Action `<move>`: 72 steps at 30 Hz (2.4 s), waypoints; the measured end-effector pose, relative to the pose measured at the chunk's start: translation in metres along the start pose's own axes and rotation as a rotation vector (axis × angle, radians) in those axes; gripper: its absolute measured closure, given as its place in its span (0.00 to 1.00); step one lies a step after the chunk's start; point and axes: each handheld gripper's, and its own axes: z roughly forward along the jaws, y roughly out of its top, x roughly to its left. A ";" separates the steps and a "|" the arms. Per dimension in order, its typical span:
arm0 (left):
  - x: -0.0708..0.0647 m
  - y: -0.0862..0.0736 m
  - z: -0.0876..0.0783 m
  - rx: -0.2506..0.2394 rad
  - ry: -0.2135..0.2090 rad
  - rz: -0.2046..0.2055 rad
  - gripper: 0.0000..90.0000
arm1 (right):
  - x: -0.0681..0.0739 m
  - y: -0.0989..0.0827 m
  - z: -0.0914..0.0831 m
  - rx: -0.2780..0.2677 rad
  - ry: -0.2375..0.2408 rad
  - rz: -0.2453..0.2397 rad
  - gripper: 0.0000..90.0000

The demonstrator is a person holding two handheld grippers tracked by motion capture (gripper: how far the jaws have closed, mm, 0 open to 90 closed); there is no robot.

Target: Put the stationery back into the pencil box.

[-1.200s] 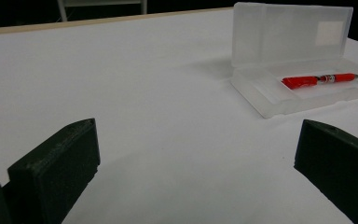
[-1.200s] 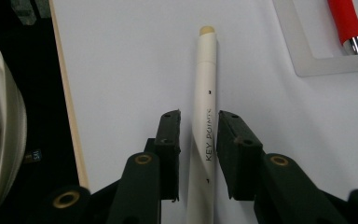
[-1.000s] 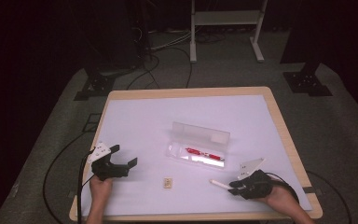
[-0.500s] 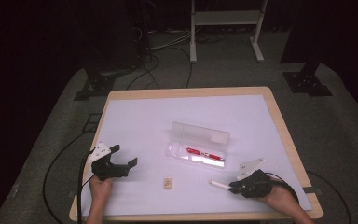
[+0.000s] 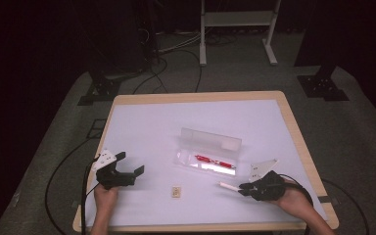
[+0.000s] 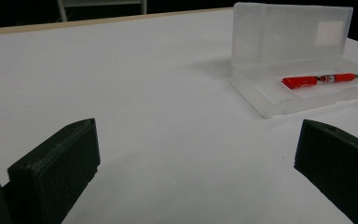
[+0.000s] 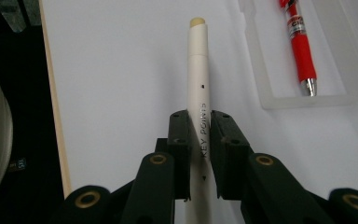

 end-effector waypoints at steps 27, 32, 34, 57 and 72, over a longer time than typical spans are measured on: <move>0.000 0.000 0.000 0.000 -0.001 0.000 0.00 | -0.022 0.036 -0.007 -0.043 -0.024 -0.037 0.87; 0.000 0.000 0.000 -0.001 -0.001 0.000 0.00 | -0.024 0.042 -0.006 -0.046 -0.022 -0.036 0.87; 0.000 0.000 0.000 -0.003 -0.001 0.000 0.00 | -0.026 0.044 -0.006 -0.047 -0.022 -0.044 0.87; 0.000 0.000 0.000 0.000 -0.002 0.000 0.00 | -0.040 0.081 0.015 -0.027 -0.015 -0.074 0.87; 0.000 0.000 0.000 -0.002 -0.003 -0.002 0.00 | -0.047 0.090 0.027 -0.018 -0.009 -0.073 0.87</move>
